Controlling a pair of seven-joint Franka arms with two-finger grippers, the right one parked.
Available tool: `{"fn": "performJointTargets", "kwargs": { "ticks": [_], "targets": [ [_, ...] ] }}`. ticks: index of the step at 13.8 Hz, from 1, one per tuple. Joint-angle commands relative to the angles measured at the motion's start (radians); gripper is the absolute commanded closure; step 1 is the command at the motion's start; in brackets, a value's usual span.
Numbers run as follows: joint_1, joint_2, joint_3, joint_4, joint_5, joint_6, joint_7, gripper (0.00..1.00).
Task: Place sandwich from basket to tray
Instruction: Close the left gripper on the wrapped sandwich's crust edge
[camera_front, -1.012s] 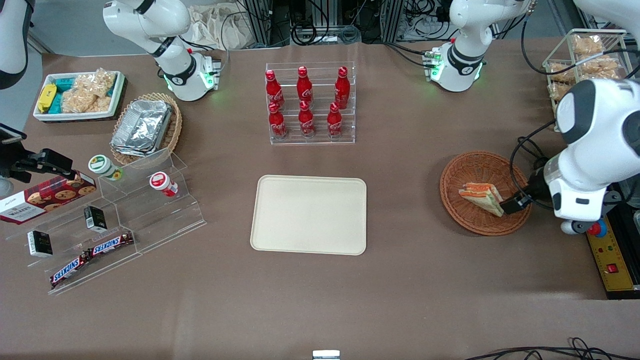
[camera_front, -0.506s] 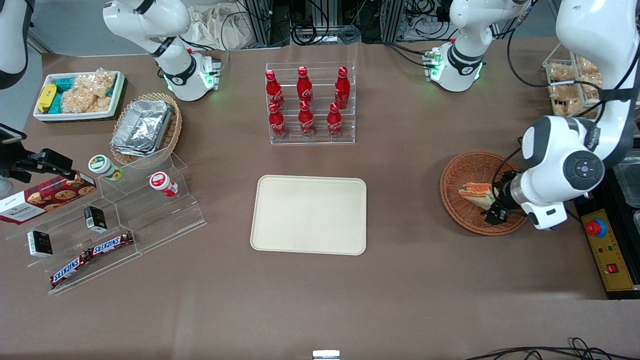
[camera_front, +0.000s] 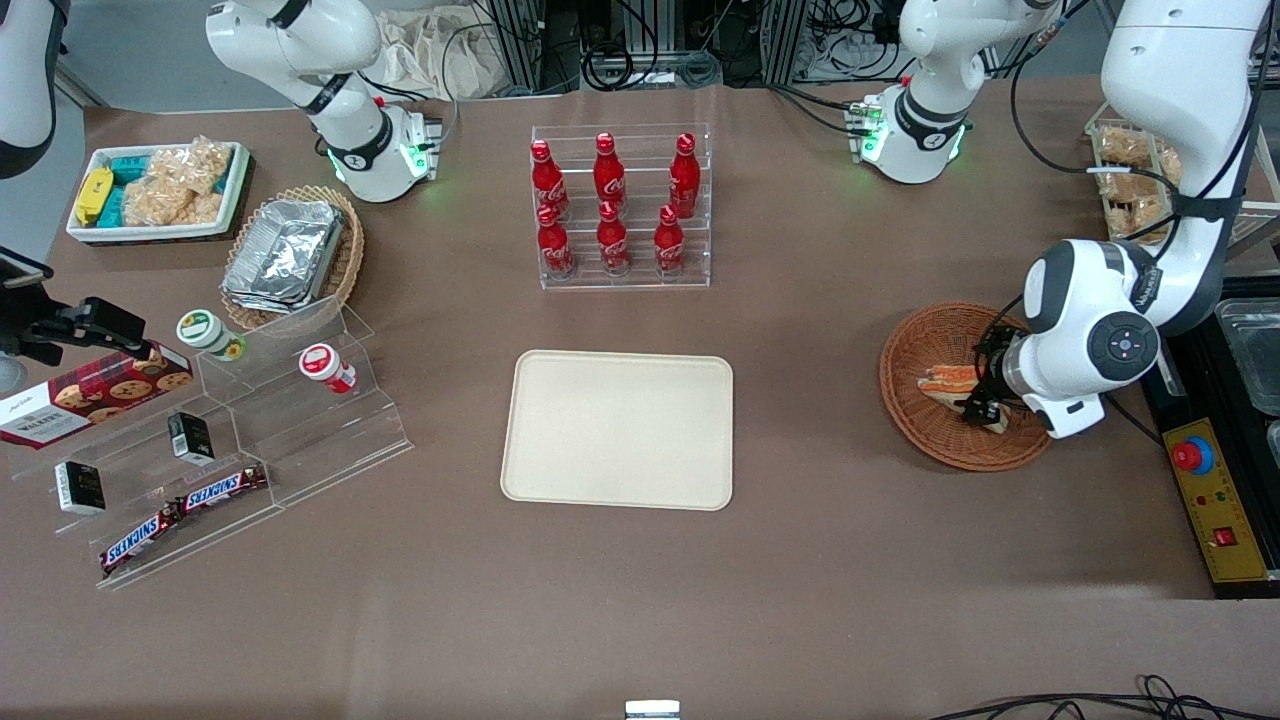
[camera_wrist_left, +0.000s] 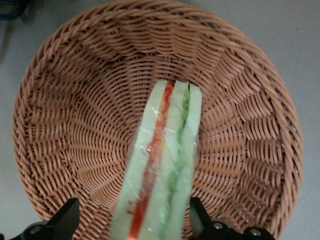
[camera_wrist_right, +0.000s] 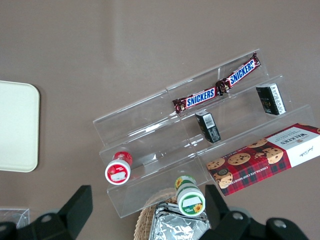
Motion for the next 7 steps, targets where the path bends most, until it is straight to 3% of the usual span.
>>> {"fn": "performJointTargets", "kwargs": {
  "ticks": [1, 3, 4, 5, 7],
  "targets": [
    [0.006, -0.001, 0.008, -0.011, 0.02, -0.001, -0.025, 0.01],
    [0.006, 0.028, 0.013, -0.008, 0.021, 0.004, -0.03, 0.05],
    [0.006, 0.04, 0.013, -0.002, 0.021, 0.004, -0.031, 0.19],
    [0.006, 0.042, 0.013, 0.001, 0.024, 0.004, -0.031, 0.4],
    [0.005, 0.042, 0.011, 0.015, 0.078, -0.002, -0.03, 0.97]
  ]
}}
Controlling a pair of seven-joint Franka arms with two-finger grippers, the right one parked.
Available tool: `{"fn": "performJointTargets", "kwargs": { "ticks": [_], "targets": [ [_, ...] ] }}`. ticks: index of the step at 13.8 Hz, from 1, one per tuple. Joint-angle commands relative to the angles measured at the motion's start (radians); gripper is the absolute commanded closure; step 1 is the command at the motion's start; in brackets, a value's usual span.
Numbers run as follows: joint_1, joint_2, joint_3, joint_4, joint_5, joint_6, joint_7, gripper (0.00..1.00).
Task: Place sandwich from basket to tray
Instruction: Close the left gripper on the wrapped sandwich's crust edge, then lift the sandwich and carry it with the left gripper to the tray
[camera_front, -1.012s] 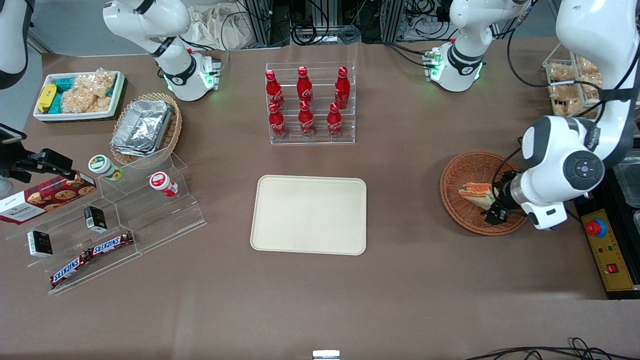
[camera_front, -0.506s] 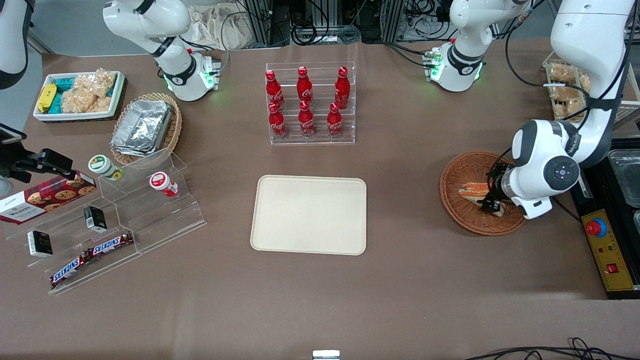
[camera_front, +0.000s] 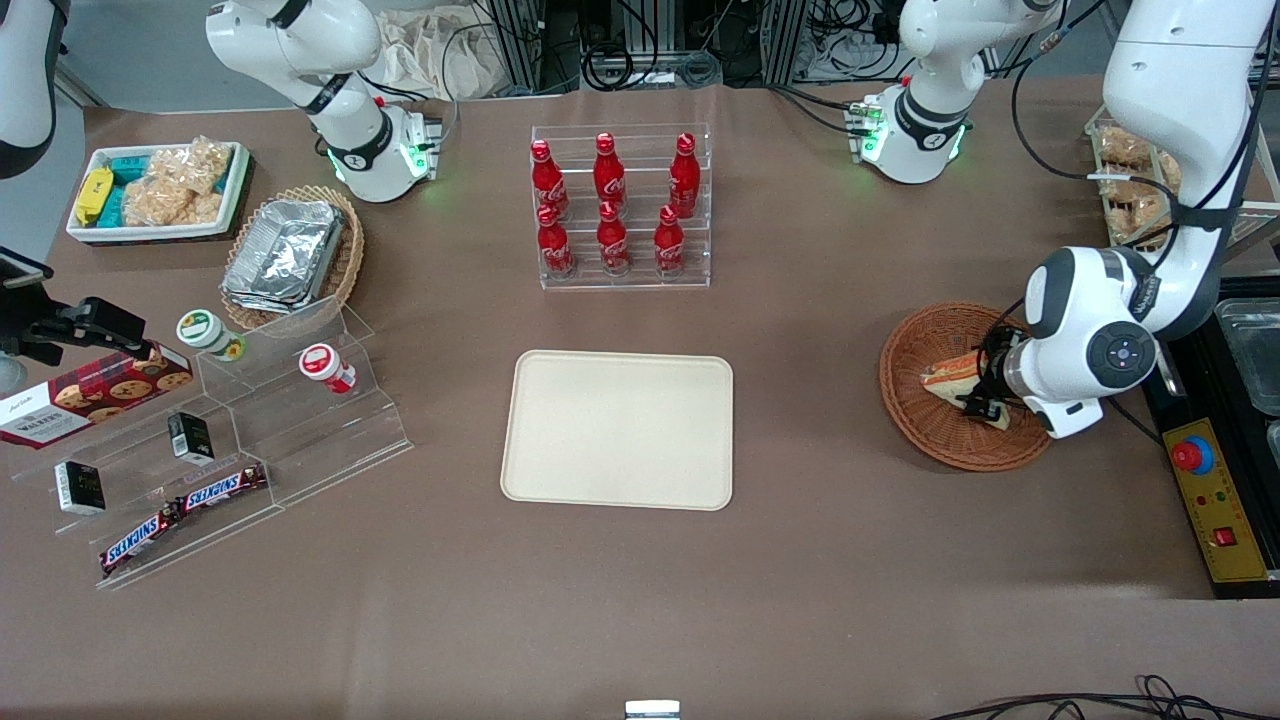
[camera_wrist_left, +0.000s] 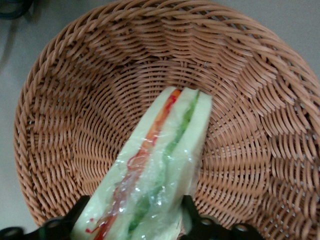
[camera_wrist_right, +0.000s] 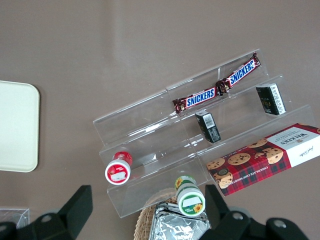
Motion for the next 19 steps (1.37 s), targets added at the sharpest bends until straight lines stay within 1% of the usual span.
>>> {"fn": "performJointTargets", "kwargs": {
  "ticks": [1, 3, 5, 6, 9, 12, 14, 16, 17, 18, 19],
  "targets": [
    [0.003, 0.004, -0.008, 0.034, 0.055, -0.008, -0.025, 1.0],
    [0.003, -0.002, -0.011, 0.078, 0.055, -0.04, -0.01, 1.0],
    [-0.006, -0.007, -0.017, 0.153, 0.052, -0.147, -0.005, 1.0],
    [-0.008, -0.014, -0.023, 0.187, 0.052, -0.197, 0.03, 1.0],
    [-0.008, -0.051, -0.073, 0.305, 0.039, -0.326, 0.153, 1.0],
    [-0.008, -0.05, -0.184, 0.48, 0.04, -0.49, 0.276, 1.0],
    [-0.009, -0.031, -0.263, 0.564, 0.039, -0.503, 0.308, 1.0],
    [-0.018, 0.014, -0.358, 0.6, 0.043, -0.479, 0.377, 1.0],
    [-0.044, 0.057, -0.389, 0.629, 0.046, -0.444, 0.412, 1.0],
    [-0.092, 0.105, -0.4, 0.652, 0.048, -0.401, 0.443, 1.0],
    [-0.165, 0.151, -0.399, 0.669, 0.054, -0.361, 0.469, 1.0]
  ]
}}
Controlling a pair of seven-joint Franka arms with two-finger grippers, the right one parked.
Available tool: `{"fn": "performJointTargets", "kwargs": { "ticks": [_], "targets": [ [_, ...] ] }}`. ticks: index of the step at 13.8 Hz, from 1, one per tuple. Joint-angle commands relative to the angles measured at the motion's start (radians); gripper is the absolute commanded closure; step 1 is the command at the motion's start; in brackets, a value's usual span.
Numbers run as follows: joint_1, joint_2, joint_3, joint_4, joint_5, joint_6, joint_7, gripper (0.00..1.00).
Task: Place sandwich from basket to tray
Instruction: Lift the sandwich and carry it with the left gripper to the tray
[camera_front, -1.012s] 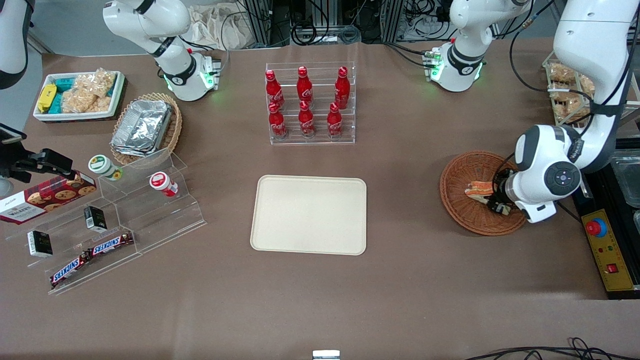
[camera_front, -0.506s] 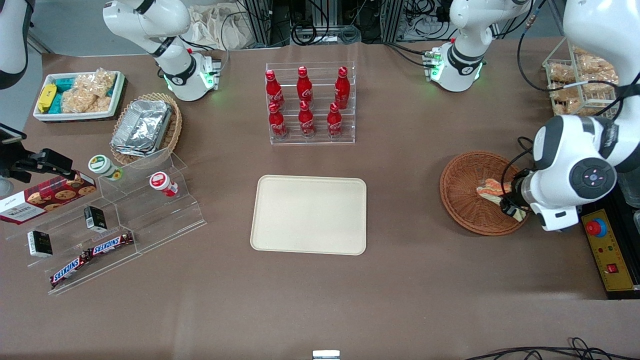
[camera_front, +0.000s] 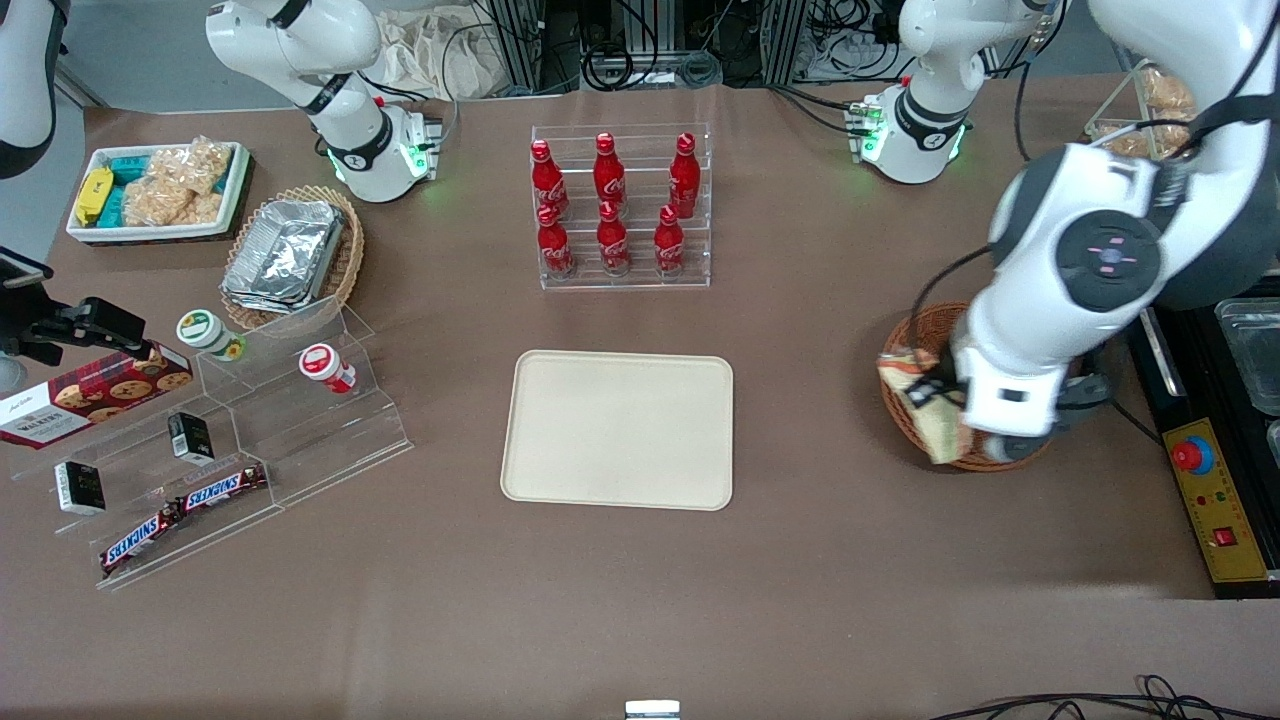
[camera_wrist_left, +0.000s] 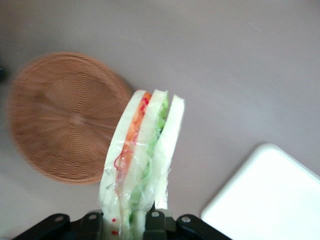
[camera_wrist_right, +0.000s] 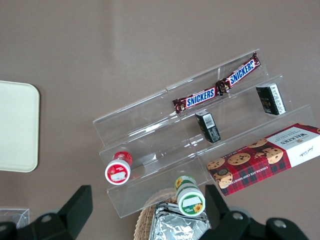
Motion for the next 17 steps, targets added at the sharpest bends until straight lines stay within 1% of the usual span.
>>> {"fn": "performJointTargets", "kwargs": {
  "ticks": [1, 3, 5, 7, 8, 9, 13, 15, 16, 17],
  "targets": [
    [-0.173, 0.179, -0.004, 0.114, 0.043, 0.088, 0.08, 1.0],
    [-0.255, 0.304, -0.003, 0.172, 0.151, 0.168, 0.097, 1.0],
    [-0.312, 0.426, -0.001, 0.209, 0.239, 0.213, 0.103, 1.0],
    [-0.356, 0.503, -0.001, 0.209, 0.332, 0.233, 0.117, 1.0],
    [-0.362, 0.521, -0.001, 0.206, 0.363, 0.234, 0.116, 1.0],
    [-0.37, 0.538, -0.001, 0.206, 0.377, 0.234, 0.112, 1.0],
    [-0.375, 0.573, 0.0, 0.203, 0.376, 0.279, 0.105, 1.0],
    [-0.373, 0.58, 0.0, 0.203, 0.377, 0.28, 0.059, 1.0],
    [-0.375, 0.58, 0.0, 0.204, 0.377, 0.28, 0.041, 0.84],
    [-0.375, 0.578, -0.001, 0.204, 0.376, 0.28, 0.015, 0.53]
  ]
}}
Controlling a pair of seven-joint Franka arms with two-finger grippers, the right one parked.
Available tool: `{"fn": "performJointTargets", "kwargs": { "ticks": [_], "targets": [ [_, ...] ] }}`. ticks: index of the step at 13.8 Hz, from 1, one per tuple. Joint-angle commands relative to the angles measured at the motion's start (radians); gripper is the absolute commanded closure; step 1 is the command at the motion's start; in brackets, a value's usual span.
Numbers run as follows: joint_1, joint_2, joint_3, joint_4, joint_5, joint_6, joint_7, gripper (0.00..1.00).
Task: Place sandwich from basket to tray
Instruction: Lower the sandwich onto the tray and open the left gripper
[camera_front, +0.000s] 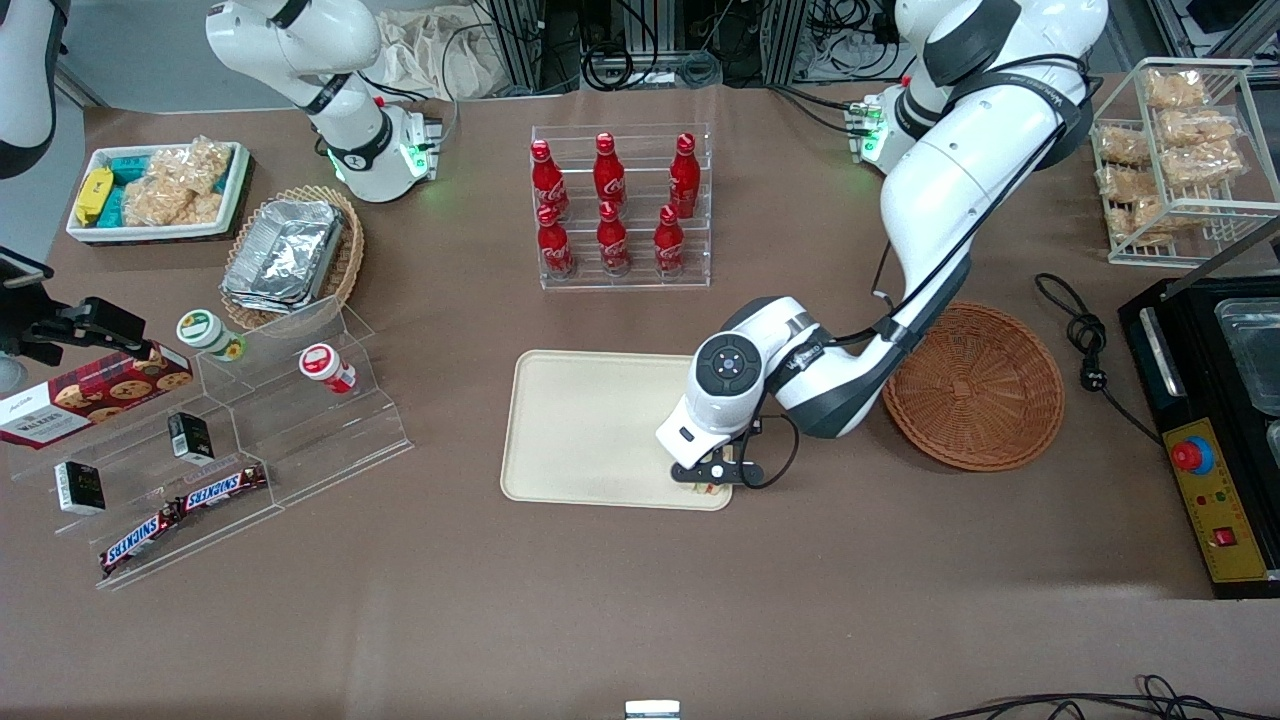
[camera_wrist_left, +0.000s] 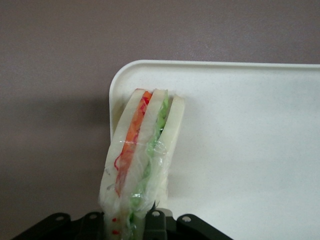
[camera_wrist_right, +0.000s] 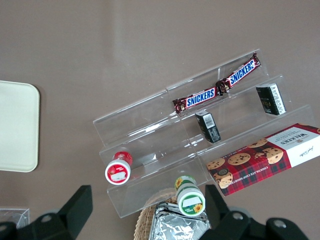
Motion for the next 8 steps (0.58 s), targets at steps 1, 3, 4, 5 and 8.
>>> {"fn": "performJointTargets", "kwargs": {
  "ticks": [1, 3, 4, 5, 8],
  "targets": [
    [-0.012, 0.014, 0.001, 0.034, 0.016, 0.0, -0.096, 0.07],
    [0.0, 0.003, -0.004, 0.036, 0.002, -0.002, -0.141, 0.01],
    [0.0, -0.003, -0.005, 0.039, 0.002, -0.005, -0.139, 0.01],
    [0.0, -0.008, -0.005, 0.04, 0.002, -0.005, -0.139, 0.01],
    [0.04, -0.046, -0.013, 0.04, -0.005, -0.013, -0.136, 0.01]
  ]
}}
